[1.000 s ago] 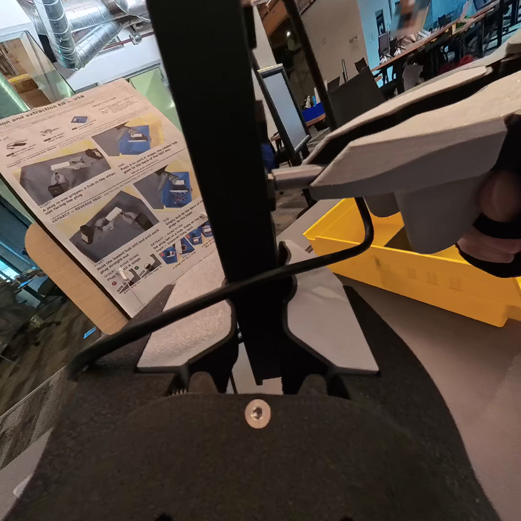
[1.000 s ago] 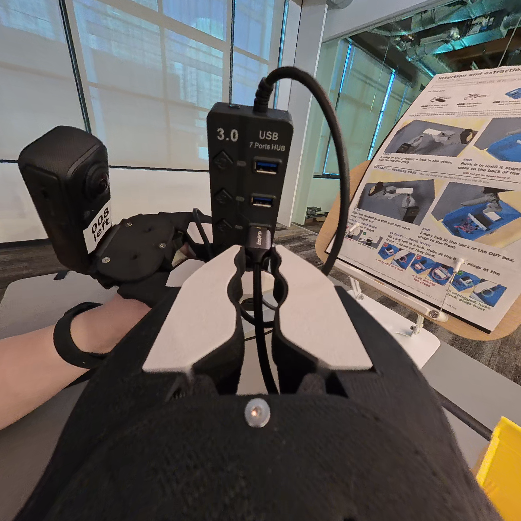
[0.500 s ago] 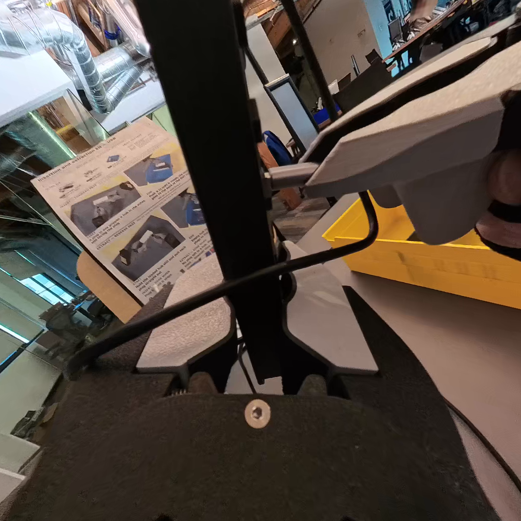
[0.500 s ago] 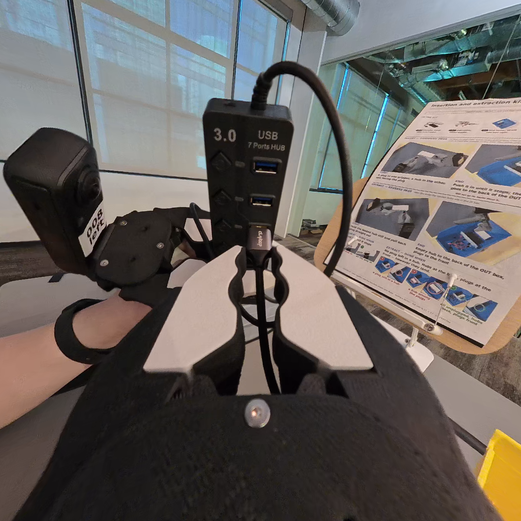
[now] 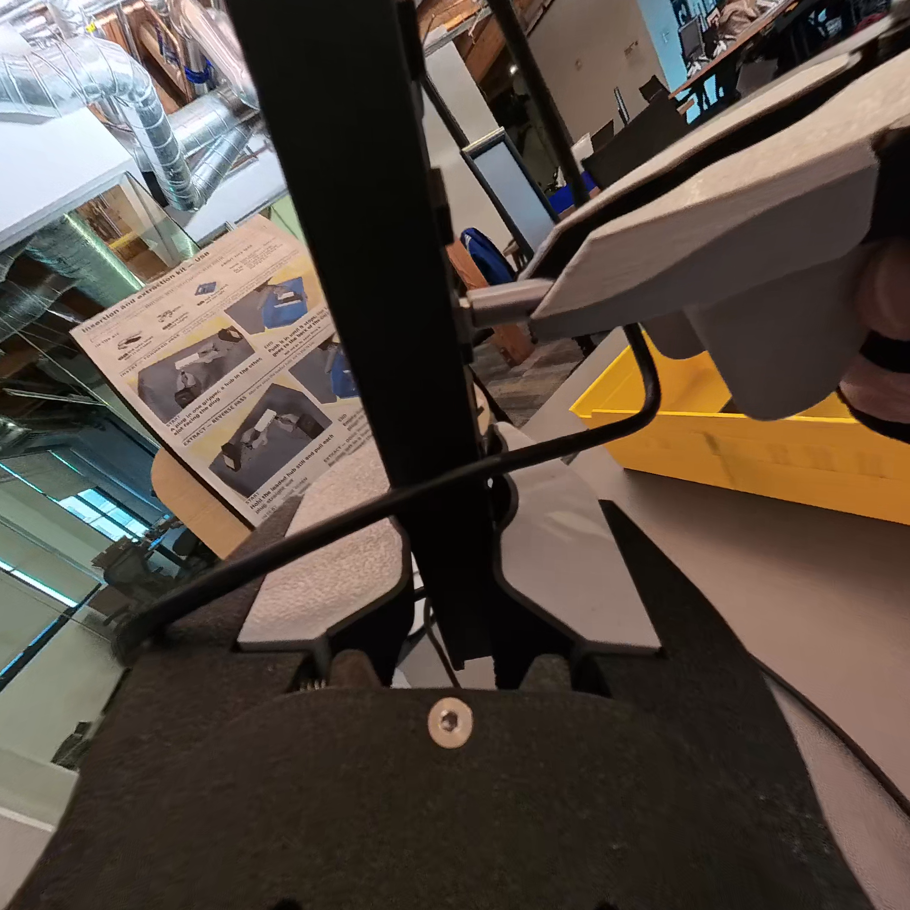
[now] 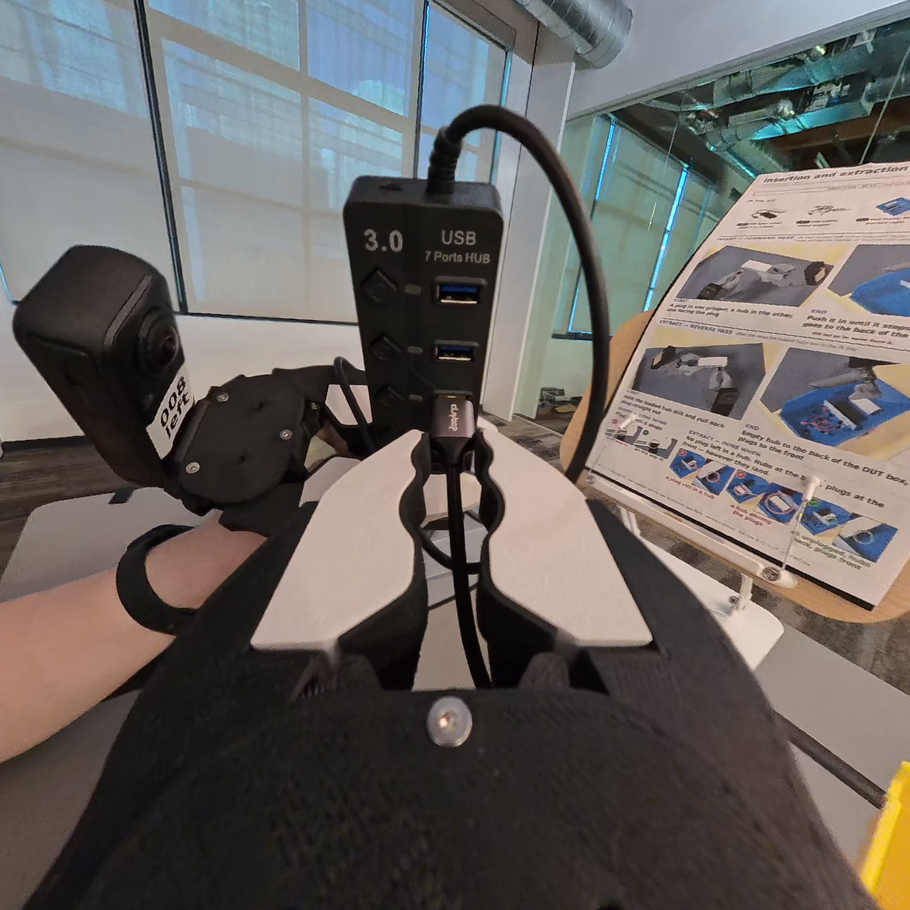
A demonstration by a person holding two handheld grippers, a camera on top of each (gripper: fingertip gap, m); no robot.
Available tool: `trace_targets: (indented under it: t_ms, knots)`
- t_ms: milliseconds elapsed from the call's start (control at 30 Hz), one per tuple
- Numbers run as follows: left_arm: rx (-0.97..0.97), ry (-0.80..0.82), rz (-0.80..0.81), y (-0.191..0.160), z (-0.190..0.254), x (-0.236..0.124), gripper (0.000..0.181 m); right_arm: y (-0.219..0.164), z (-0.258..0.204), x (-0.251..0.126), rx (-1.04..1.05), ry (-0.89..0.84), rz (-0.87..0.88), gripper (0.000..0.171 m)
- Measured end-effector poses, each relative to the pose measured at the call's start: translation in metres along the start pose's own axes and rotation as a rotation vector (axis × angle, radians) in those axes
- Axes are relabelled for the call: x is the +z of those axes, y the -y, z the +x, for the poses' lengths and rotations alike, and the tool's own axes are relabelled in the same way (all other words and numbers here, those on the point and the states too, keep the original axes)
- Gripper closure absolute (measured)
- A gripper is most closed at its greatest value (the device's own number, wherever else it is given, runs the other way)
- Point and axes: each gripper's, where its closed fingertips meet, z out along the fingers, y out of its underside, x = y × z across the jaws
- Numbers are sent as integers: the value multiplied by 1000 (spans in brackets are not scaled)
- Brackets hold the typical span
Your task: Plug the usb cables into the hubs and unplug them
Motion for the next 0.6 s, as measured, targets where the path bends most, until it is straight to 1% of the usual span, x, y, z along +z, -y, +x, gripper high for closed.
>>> trace_targets:
  t_ms: [33,300,400,433,500,600]
  knots:
    - [4,-5,-4,0,0,0,153,-1,0,0,3,-3,-1,154]
    - [-36,8,-29,-2,2,3,152,-1,6,1,10,-42,-21,154]
    - [-104,-32,-46,-9,2,7,154,-8,9,4,21,-27,-107,153]
    - [-112,-46,-60,-13,0,7,154,-8,7,3,29,1,-141,149]
    - [-128,-50,-104,-25,-8,6,154,8,2,-5,23,59,-112,150]
    - [-263,-192,-98,-29,-3,3,155,41,3,-26,-51,97,-81,149]
